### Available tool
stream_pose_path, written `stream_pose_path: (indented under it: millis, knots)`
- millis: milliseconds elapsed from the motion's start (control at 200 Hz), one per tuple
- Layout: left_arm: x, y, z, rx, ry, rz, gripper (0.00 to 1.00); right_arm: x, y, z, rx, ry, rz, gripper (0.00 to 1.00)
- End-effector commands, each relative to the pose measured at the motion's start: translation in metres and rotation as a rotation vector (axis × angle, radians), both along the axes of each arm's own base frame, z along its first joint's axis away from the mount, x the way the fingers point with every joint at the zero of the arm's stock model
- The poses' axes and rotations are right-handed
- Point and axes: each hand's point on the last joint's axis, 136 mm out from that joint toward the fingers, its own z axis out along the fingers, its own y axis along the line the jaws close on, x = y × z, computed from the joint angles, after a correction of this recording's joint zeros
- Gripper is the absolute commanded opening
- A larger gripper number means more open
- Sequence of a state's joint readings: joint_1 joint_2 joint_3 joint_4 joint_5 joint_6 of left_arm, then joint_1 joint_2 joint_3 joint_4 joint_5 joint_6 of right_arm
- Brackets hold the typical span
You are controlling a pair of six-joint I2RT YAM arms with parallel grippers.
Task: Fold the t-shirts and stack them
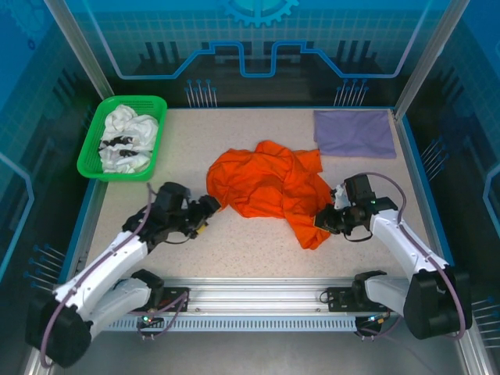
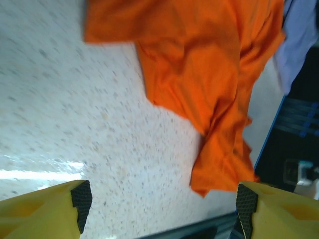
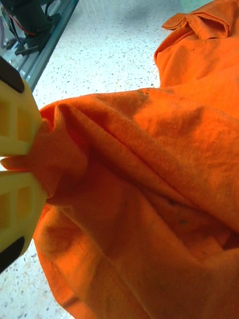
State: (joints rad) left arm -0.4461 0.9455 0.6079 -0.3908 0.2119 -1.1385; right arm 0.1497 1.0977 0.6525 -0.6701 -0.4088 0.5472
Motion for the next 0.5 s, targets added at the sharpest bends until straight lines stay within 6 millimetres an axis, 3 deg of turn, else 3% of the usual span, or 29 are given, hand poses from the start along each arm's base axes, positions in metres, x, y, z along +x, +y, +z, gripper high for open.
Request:
stream_pose_path:
  millis: [0,55,150,320,495]
  knots:
    - [0.023,-0.017,0.002,0.012,0.018,0.062,0.76,0.003,-0.005,0.003,-0.005,-0.039,-0.060,0.16]
    - [0.036,-0.020,-0.003,0.042,0.032,0.079,0.74,0.002,-0.006,0.004,-0.007,-0.049,-0.068,0.17]
    - [0.053,-0.008,-0.025,0.122,0.089,0.178,0.70,0.002,-0.008,0.007,-0.012,-0.062,-0.071,0.17]
    - [0.069,0.005,-0.060,0.109,0.161,0.278,0.63,-0.001,-0.008,0.009,-0.017,-0.074,-0.054,0.17]
    - [0.084,0.009,-0.068,0.142,0.162,0.257,0.50,-0.004,-0.008,0.005,-0.022,-0.079,-0.036,0.17]
